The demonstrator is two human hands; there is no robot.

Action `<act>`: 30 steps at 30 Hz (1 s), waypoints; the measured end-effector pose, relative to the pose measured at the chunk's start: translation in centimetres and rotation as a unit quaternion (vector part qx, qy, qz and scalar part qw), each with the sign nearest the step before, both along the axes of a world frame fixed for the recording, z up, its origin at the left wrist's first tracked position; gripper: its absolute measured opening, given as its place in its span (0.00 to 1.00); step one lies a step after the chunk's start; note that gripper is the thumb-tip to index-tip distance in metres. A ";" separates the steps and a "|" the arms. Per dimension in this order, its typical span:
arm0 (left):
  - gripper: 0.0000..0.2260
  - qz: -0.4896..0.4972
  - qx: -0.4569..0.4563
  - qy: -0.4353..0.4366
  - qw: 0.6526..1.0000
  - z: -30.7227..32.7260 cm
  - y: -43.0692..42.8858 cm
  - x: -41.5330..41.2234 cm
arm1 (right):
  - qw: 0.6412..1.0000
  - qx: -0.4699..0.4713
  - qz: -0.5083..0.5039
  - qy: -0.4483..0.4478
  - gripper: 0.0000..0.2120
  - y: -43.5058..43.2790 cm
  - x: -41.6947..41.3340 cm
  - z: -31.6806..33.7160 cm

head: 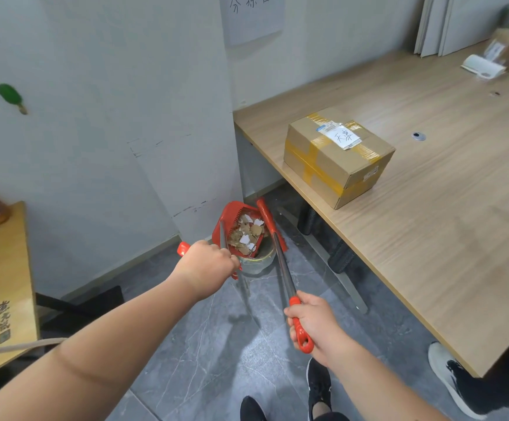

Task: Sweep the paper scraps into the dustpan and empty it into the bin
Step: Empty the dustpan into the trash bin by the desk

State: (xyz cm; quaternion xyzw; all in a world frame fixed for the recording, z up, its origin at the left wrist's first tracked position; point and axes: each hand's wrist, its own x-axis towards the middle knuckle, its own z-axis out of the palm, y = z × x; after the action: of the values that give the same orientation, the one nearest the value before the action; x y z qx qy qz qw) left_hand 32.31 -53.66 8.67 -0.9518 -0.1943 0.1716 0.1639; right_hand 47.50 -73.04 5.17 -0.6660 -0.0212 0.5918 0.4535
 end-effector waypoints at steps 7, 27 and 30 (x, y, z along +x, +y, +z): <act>0.12 -0.003 0.005 0.013 1.000 0.7 -0.7 0.4 | 1.000 0.021 -0.011 0.013 0.30 -1.0 0.5 0.3; 0.10 -0.063 0.030 0.029 0.997 1.7 -2.9 1.6 | 0.995 0.054 -0.062 0.052 0.13 -1.7 -0.6 2.5; 0.09 -0.067 0.029 0.035 0.997 1.6 -3.3 1.3 | 0.994 0.061 -0.065 0.055 0.15 -1.9 -0.9 2.8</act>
State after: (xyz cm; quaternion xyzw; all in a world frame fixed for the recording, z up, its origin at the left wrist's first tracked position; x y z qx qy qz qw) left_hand 33.61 -56.92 10.24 -0.9510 -0.1294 0.1874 0.2091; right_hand 46.64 -74.98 7.95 -0.6034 0.0111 0.5941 0.5317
